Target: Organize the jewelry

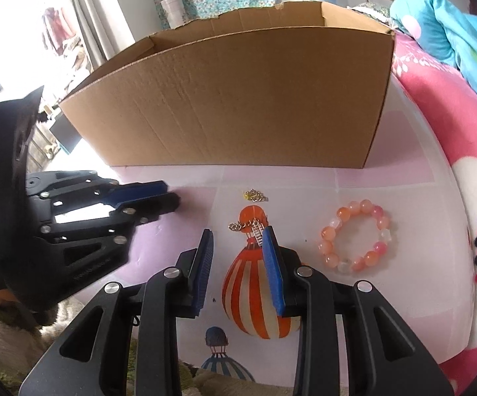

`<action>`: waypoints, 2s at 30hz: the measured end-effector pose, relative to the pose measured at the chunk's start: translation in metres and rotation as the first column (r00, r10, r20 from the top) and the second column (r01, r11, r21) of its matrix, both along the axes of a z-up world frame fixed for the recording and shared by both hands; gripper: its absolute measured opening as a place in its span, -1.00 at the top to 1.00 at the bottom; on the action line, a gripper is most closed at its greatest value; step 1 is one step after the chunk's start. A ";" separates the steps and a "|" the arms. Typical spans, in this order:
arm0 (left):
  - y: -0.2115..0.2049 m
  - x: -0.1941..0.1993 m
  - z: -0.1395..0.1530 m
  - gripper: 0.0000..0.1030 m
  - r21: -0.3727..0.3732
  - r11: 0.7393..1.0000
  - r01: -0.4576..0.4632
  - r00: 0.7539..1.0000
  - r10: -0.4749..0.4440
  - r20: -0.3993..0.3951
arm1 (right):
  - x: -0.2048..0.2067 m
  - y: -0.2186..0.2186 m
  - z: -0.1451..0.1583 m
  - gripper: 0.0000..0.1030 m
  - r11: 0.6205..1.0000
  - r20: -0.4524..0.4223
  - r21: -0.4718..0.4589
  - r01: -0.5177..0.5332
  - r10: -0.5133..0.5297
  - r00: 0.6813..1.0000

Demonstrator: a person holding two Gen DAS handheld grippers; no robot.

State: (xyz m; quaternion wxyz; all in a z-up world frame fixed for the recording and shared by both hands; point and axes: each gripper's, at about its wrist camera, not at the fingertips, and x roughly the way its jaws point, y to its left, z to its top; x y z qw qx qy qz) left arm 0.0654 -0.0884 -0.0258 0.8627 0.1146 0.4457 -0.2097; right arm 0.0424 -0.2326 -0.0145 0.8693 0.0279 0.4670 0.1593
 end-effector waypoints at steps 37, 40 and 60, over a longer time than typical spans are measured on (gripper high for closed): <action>0.031 -0.002 0.000 0.73 -0.058 0.998 -0.026 1.000 0.026 0.006 | 0.017 0.017 -0.001 0.85 0.990 0.012 -0.138 -0.023 0.025 1.000; 0.034 -0.002 0.002 0.94 -0.062 0.998 -0.022 1.000 0.023 0.007 | 0.014 0.018 0.004 0.85 0.991 0.021 -0.136 -0.016 0.019 1.000; 0.041 -0.039 0.054 0.98 -0.094 0.996 0.009 0.992 0.003 0.130 | -0.015 0.009 0.068 0.85 0.993 0.229 -0.116 0.035 -0.007 0.973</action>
